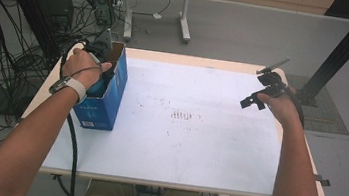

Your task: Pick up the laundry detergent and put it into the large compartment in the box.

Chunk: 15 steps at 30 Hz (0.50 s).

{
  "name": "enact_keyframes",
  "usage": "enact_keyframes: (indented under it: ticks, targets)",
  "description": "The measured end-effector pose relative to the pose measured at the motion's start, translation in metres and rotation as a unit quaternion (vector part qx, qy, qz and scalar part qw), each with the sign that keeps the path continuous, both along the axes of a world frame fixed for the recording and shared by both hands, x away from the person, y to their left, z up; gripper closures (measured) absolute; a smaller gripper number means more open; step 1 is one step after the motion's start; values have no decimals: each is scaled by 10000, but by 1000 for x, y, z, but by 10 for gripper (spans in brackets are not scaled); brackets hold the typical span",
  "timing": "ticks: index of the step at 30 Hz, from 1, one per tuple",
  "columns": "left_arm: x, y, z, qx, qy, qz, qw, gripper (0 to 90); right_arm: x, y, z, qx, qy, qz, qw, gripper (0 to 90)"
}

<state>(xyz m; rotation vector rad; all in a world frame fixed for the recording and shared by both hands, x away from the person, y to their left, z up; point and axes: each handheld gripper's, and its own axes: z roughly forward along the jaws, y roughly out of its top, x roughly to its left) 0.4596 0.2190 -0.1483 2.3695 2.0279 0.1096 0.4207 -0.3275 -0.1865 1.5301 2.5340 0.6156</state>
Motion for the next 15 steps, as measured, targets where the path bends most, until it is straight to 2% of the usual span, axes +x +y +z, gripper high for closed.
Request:
enact_keyframes:
  ticks: [15]
  targets:
    - [0, 0, 0, 5, 15, 0, 10000, 373, -1, -1, 0, 5, 4, -14, 10000, 72]
